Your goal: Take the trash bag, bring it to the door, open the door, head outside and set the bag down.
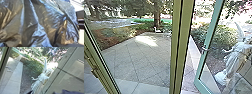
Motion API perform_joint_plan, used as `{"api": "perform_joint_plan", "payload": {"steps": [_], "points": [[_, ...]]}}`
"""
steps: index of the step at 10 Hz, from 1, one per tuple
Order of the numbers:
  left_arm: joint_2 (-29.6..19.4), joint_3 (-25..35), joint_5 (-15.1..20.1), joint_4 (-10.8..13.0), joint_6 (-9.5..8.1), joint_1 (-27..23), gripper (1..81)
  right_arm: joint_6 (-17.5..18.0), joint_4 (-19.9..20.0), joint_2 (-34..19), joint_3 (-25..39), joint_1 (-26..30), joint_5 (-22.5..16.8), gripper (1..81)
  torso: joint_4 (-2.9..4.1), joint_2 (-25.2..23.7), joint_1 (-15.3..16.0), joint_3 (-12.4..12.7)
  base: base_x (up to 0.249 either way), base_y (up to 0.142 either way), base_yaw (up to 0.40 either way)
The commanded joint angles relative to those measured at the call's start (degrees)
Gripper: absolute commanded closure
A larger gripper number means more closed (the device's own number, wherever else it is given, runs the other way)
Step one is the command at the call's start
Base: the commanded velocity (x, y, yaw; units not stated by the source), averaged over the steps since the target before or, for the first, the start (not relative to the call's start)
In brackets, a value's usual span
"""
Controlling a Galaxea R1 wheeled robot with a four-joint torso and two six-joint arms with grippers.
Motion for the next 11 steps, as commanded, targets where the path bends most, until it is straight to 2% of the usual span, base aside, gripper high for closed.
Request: {"api": "perform_joint_plan", "payload": {"steps": [1,3,4,6,8,10,11], "points": [[0.21,0.57,4.12,0.23,0.52,-0.37,81.1,-0.1,7.61,-2.39,2.46,7.69,-11.63,1.0,0.0,0.0,0.0,0.0,0.0,0.0,0.0],[0.21,0.74,4.03,0.32,0.52,-0.37,81.1,-2.54,17.63,-2.48,8.2,6.37,-17.52,1.0,0.0,0.0,0.0,0.0,0.0,0.0,0.0],[0.21,0.84,4.12,0.41,0.61,-0.45,81.1,-5.19,23.56,-2.39,9.36,6.72,-20.01,1.0,0.0,0.0,0.0,0.0,0.0,0.0,0.0],[0.21,0.84,3.94,0.75,0.61,-0.45,81.1,-13.61,38.38,-2.31,9.89,7.08,-26.23,1.0,-0.02,0.0,0.0,0.0,0.0,0.0,0.0],[0.21,0.84,3.77,0.85,0.7,-0.45,81.1,-18.35,48.37,-2.48,10.76,4.89,-31.94,1.0,-0.02,0.0,0.0,0.0,0.0,0.0,0.0],[0.21,0.93,3.68,0.85,0.87,-0.45,81.1,-23.02,58.86,-3.62,11.02,-0.02,-33.45,1.0,-0.02,0.0,0.0,0.0,0.0,0.0,0.0],[0.21,0.93,3.68,0.85,0.96,-0.45,81.1,-24.44,62.06,-3.89,11.38,-3.73,-33.99,1.0,-0.02,0.0,0.0,0.0,0.0,0.0,0.0]]}}
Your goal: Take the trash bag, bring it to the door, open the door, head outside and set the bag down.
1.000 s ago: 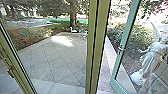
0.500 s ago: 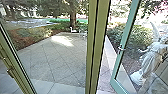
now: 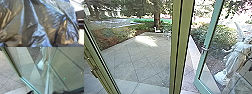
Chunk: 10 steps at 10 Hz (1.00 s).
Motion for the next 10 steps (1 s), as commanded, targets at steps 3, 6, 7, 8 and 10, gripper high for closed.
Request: {"api": "perform_joint_plan", "payload": {"steps": [3,6,7,8,10], "points": [[0.38,1.12,3.99,0.87,1.04,-0.67,81.1,-9.46,22.04,-2.87,5.98,-12.61,-2.91,1.0,0.0,0.0,0.0,0.0,0.0,0.0,0.0],[0.38,1.2,3.91,0.96,1.22,-0.85,81.1,-10.35,25.16,-2.34,14.88,-28.26,4.92,1.0,0.0,0.0,0.0,0.0,0.0,0.0,0.0],[0.47,1.2,3.82,1.14,1.22,-1.12,81.1,-10.35,25.34,-2.07,17.7,-32.65,7.82,1.0,-0.02,0.0,0.0,0.0,0.0,0.0,0.0],[0.47,1.2,3.91,1.22,1.22,-1.55,81.1,-10.35,25.6,-1.55,20.32,-36.09,9.67,1.0,-0.02,0.0,0.0,0.0,0.0,0.0,0.0],[0.47,1.2,3.91,1.31,1.22,-1.99,81.1,-10.35,25.42,-0.49,25.34,-43.21,13.18,1.0,-0.02,0.0,0.0,0.0,0.0,0.0,0.0]]}}
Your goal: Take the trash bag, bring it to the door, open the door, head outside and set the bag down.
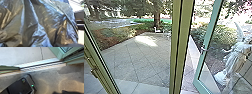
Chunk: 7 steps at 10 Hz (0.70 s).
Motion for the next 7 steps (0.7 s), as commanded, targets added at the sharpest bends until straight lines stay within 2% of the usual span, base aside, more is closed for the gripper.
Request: {"api": "perform_joint_plan", "payload": {"steps": [1,2,5,7], "points": [[0.44,0.86,3.7,0.96,0.26,-1.51,81.1,-1.33,4.51,-1.53,9.76,-8.14,7.76,1.0,0.0,0.0,0.0,0.0,0.0,0.0,0.0],[0.44,0.86,3.7,0.96,0.26,-1.77,81.1,-1.24,4.26,-0.21,11.78,-12.1,11.43,1.0,-0.02,0.0,0.0,0.0,0.0,0.0,0.0],[0.62,0.77,3.7,1.04,0.26,-2.04,81.1,-1.24,3.99,5.58,12.41,-21.77,22.33,1.0,-0.02,0.0,0.0,0.04,0.0,0.0,0.0],[0.62,0.6,3.61,0.96,0.26,-2.12,81.1,-1.33,3.55,8.59,12.68,-25.91,27.38,1.0,-0.04,0.0,-0.02,0.04,0.0,0.0,0.0]]}}
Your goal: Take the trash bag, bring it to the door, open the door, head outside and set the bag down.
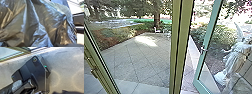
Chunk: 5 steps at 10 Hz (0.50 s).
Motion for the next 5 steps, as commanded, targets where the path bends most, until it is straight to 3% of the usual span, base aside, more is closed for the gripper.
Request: {"api": "perform_joint_plan", "payload": {"steps": [1,3,5], "points": [[0.34,0.51,3.42,0.85,0.26,-1.36,81.1,-0.43,0.77,3.78,2.01,-3.54,7.78,1.0,0.0,0.0,0.0,0.0,0.0,0.0,0.0],[0.34,0.42,3.42,0.76,0.18,-1.8,81.1,-0.6,-1.61,7.74,-0.01,-6.62,11.49,1.0,0.0,0.0,-0.02,0.0,0.0,0.0,0.0],[0.34,0.42,3.42,0.85,0.18,-2.24,81.1,-0.6,-3.97,13.42,-5.69,-8.38,11.93,1.0,0.0,0.0,-0.05,0.02,0.0,0.0,0.0]]}}
